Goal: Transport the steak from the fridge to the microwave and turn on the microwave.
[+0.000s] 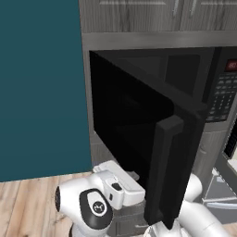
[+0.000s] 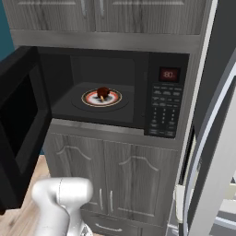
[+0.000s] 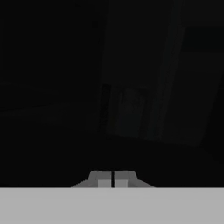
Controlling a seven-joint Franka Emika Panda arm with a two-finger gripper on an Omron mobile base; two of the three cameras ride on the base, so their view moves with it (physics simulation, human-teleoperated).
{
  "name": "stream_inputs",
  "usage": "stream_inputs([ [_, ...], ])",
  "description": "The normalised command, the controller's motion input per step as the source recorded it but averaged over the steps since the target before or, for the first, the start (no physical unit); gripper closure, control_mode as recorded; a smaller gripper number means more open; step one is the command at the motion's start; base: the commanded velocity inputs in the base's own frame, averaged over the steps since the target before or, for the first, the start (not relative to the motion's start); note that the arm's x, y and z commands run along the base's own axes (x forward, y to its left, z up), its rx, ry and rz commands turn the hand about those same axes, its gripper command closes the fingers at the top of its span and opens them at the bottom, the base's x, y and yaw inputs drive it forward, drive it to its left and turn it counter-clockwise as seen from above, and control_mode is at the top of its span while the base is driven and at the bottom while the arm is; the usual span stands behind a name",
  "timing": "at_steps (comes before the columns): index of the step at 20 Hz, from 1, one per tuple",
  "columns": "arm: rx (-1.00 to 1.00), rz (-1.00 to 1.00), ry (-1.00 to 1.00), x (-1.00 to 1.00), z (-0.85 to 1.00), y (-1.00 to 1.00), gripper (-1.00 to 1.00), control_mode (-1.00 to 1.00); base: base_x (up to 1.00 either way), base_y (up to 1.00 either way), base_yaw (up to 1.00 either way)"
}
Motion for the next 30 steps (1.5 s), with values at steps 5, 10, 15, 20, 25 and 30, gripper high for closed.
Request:
stream_inputs([
  [5,0.0,0.0,0.0,0.07,0.0,-0.26,1.0,-1.0,0.0,0.0,0.0],
  [10,0.0,0.0,0.0,0.34,0.0,-0.28,1.0,-1.0,0.0,0.0,0.0],
  [15,0.0,0.0,0.0,0.45,0.0,-0.32,1.0,-1.0,0.0,0.0,0.0],
  [20,0.0,0.0,0.0,0.38,0.0,-0.25,1.0,-1.0,0.0,0.0,0.0],
  [25,0.0,0.03,-0.01,0.44,0.0,-0.26,1.0,-1.0,0.0,0.0,0.0],
  [30,0.0,0.08,-0.04,0.48,0.0,-0.23,1.0,-1.0,0.0,0.0,0.0],
])
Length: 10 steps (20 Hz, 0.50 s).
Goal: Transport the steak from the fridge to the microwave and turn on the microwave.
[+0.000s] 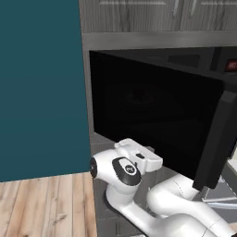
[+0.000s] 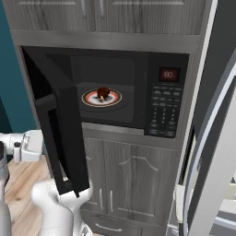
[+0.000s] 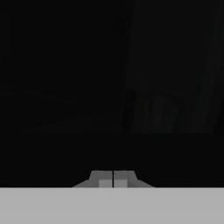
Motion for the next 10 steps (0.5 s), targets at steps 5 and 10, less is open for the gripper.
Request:
stream_inputs([
  [5,0.0,0.1,-0.07,0.36,0.0,-0.14,1.0,-1.0,0.0,0.0,0.0],
  [10,0.0,0.08,-0.05,0.28,0.04,-0.09,1.0,-1.0,0.0,0.0,0.0],
])
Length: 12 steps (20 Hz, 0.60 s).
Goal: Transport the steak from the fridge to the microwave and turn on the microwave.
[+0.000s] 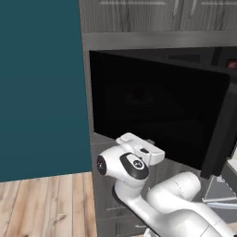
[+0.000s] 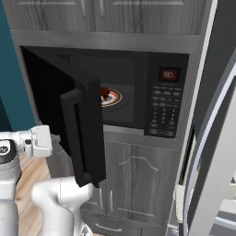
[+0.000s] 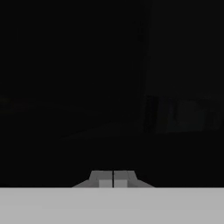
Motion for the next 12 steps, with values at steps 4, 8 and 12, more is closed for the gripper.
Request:
stream_inputs([
  [4,0.0,0.06,-0.04,0.28,0.07,-0.1,1.0,-1.0,0.0,0.0,0.0],
  [8,0.0,0.05,-0.04,0.26,0.14,-0.14,1.0,-1.0,0.0,0.0,0.0],
  [12,0.0,0.08,-0.04,0.22,0.22,-0.19,1.0,-1.0,0.0,0.0,0.0],
])
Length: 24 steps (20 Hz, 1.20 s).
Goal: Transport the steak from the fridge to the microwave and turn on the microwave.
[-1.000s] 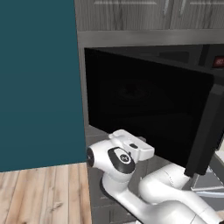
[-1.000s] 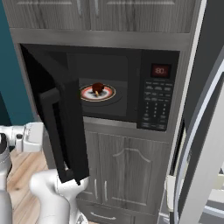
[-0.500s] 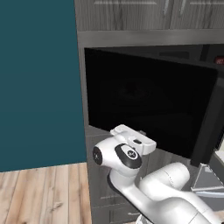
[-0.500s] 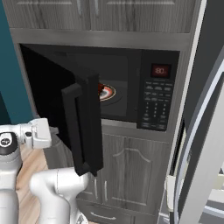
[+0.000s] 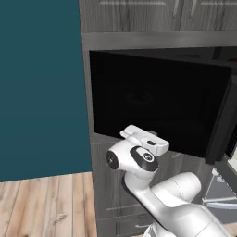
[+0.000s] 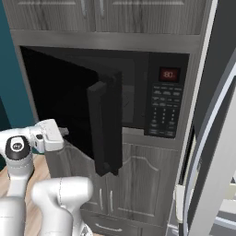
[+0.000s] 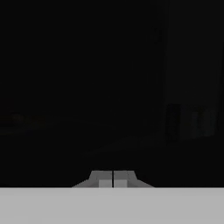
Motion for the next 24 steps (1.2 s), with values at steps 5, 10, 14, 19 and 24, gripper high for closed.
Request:
stream_inputs([
  [5,0.0,0.08,-0.01,0.19,0.17,-0.13,1.0,-1.0,0.0,0.0,0.0],
  [10,0.0,0.09,0.0,0.17,0.14,-0.1,1.0,-1.0,0.0,0.0,0.0],
  [14,0.0,0.1,0.0,0.2,0.2,-0.13,1.0,-1.0,0.0,0.0,0.0],
  [19,0.0,0.09,0.0,0.21,0.22,-0.14,1.0,-1.0,0.0,0.0,0.0],
  [24,0.0,0.1,0.0,0.22,0.17,-0.13,1.0,-1.0,0.0,0.0,0.0],
])
